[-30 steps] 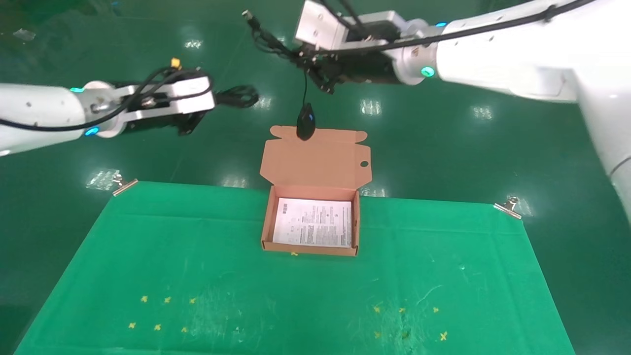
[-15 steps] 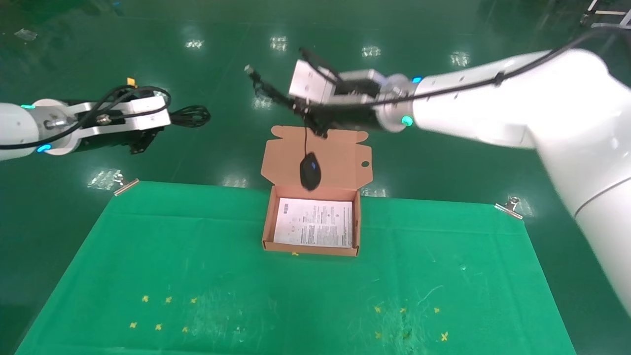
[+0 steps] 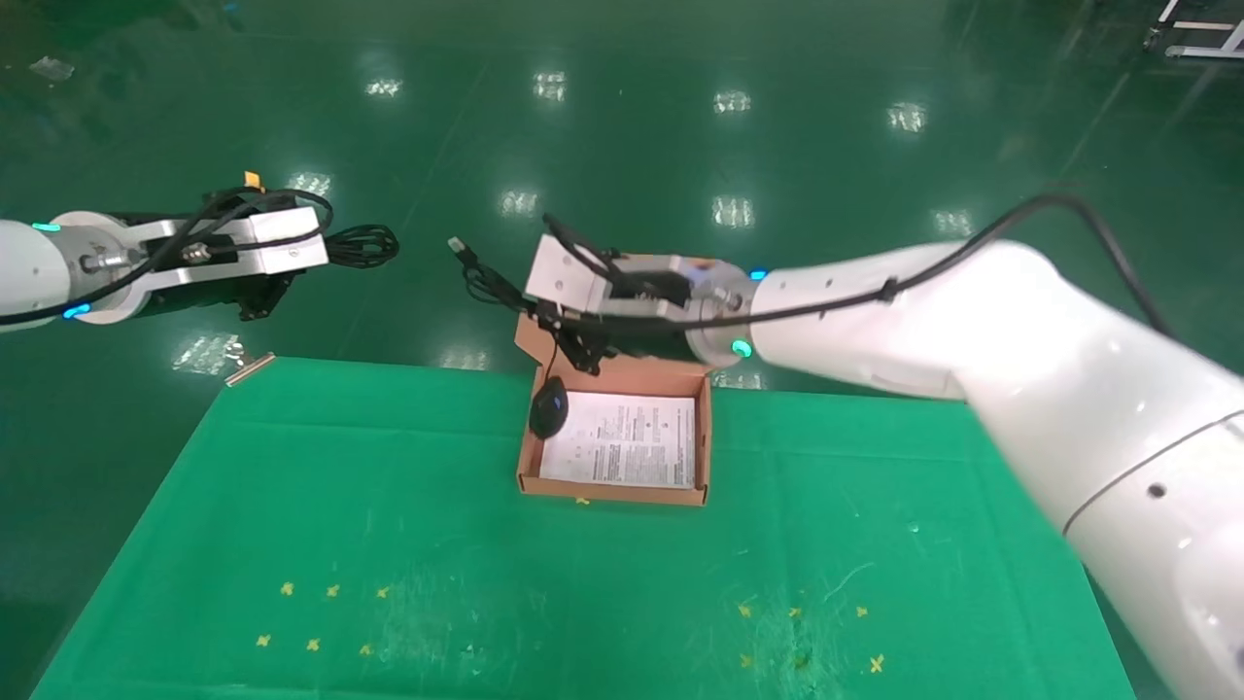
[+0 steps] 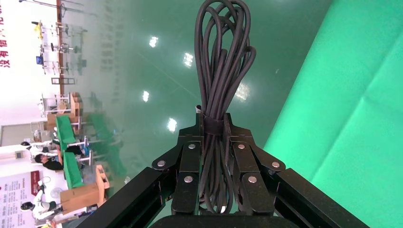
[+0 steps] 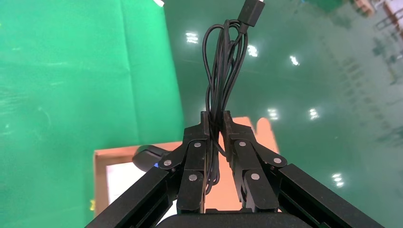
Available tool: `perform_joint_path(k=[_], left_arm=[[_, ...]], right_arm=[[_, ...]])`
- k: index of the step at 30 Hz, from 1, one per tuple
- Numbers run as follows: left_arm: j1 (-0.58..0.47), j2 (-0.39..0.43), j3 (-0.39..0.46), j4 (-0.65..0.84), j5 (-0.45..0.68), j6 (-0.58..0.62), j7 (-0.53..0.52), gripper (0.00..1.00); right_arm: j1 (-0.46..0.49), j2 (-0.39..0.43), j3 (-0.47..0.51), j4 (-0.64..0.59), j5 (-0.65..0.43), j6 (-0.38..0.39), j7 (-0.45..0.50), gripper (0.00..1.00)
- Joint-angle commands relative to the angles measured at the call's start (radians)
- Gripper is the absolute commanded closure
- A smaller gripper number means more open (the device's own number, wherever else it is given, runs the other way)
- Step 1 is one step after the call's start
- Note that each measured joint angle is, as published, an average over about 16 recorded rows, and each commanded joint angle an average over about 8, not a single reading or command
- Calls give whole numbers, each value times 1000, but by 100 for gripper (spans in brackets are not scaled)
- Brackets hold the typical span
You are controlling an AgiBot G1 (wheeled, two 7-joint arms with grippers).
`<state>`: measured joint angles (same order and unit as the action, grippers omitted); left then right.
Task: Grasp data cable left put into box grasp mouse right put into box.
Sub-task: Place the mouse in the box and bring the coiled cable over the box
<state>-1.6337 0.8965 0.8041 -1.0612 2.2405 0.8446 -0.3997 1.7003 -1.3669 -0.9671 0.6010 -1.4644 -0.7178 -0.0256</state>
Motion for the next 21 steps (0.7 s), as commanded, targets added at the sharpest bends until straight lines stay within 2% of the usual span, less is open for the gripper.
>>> perform_joint_path(k=[1, 13, 21], left_arm=[[4, -2, 0, -14, 12, 4, -17, 100], [11, -7, 0, -40, 35, 12, -47, 100], [13, -7, 0, -45, 39, 13, -52, 100]], right_arm=[[-14, 0, -28, 6, 24, 21, 15, 100], [-69, 6, -125, -127, 97, 78, 26, 100], [-90, -1, -188, -137, 122, 98, -6, 100]])
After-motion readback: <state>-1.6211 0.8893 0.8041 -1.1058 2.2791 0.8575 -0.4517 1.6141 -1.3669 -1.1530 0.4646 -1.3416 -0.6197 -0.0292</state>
